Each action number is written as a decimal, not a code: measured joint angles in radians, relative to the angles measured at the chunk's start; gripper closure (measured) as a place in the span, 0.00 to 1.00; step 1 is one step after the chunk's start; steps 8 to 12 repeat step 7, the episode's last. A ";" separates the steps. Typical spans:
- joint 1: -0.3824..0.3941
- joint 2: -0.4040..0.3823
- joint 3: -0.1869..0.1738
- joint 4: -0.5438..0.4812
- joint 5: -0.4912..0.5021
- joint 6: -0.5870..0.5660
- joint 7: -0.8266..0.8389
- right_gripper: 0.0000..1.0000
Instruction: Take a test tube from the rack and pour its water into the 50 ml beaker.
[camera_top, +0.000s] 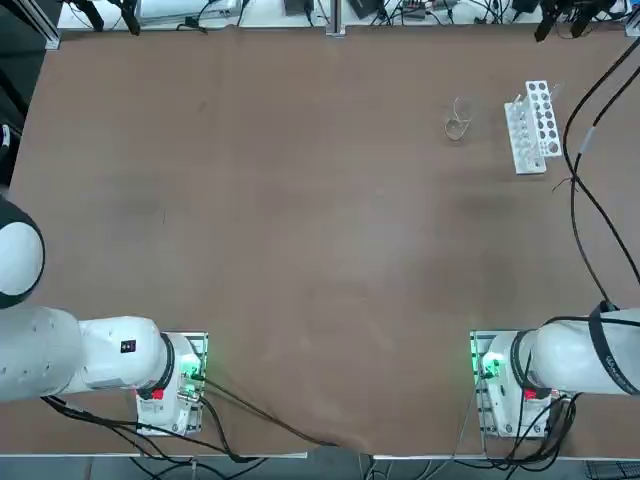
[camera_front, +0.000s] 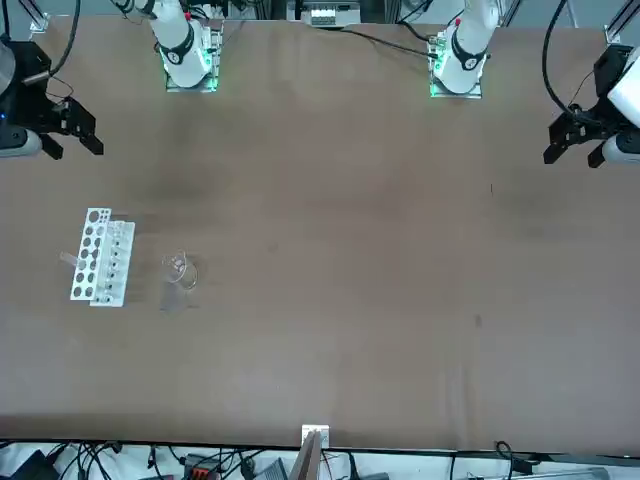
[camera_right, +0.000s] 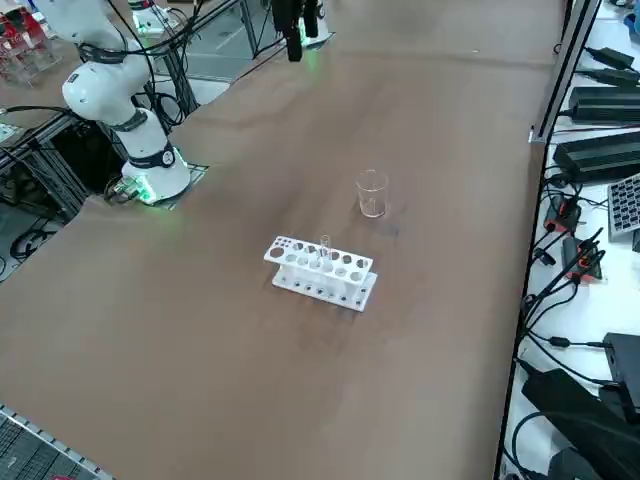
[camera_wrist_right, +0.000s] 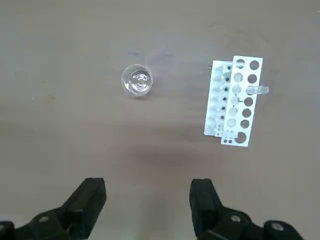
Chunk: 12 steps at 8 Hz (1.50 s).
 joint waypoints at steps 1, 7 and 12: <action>0.000 -0.001 -0.013 0.000 0.000 0.000 0.001 0.00; 0.010 -0.019 -0.021 0.000 0.000 -0.014 0.018 0.00; 0.010 -0.019 -0.021 0.000 0.000 -0.014 0.018 0.00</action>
